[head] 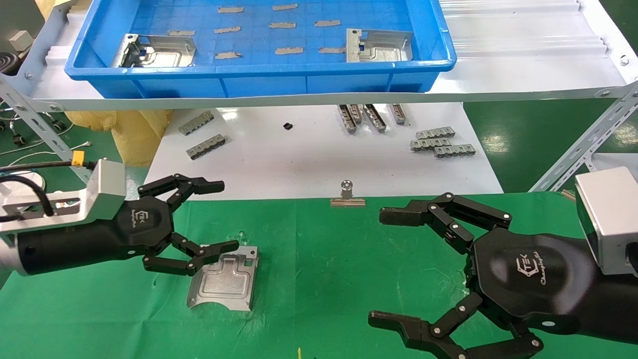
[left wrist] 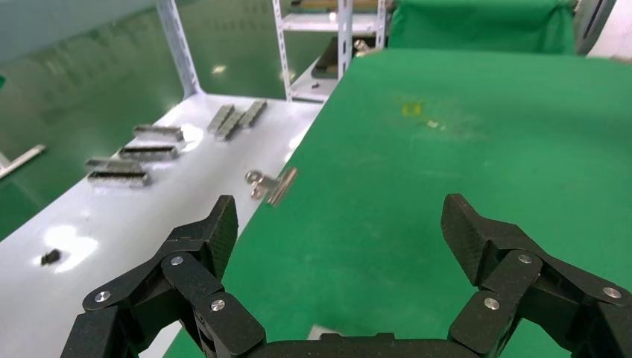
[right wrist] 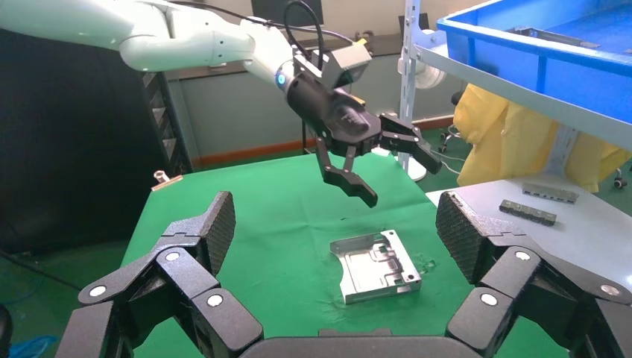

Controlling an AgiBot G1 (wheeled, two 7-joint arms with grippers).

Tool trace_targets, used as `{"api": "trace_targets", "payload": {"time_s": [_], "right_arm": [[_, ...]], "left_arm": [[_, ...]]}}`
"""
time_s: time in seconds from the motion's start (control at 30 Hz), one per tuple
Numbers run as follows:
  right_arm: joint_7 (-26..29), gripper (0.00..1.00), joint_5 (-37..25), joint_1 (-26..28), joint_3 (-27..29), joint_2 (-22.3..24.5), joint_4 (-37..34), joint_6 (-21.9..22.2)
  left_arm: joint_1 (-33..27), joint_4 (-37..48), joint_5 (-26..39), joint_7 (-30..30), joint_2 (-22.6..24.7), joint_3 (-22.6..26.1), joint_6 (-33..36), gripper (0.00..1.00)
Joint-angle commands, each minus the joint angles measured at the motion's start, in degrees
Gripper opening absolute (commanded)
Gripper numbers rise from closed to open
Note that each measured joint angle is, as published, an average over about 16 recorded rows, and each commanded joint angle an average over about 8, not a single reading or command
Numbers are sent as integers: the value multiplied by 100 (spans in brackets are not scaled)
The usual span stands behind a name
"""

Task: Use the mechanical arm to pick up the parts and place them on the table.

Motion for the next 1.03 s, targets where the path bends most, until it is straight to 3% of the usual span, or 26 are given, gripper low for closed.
{"api": "trace_targets", "payload": {"time_s": [0.03,1.03], "right_arm": [[0,100,0,0,0,0,0,0],[0,100,1,0,-1,0,0,0]], "left_arm": [[114,-249,-52,-158,-67,-105,-18,100],[1749,-3814,-793,-2430,-1027,-1603,-277,100]]}}
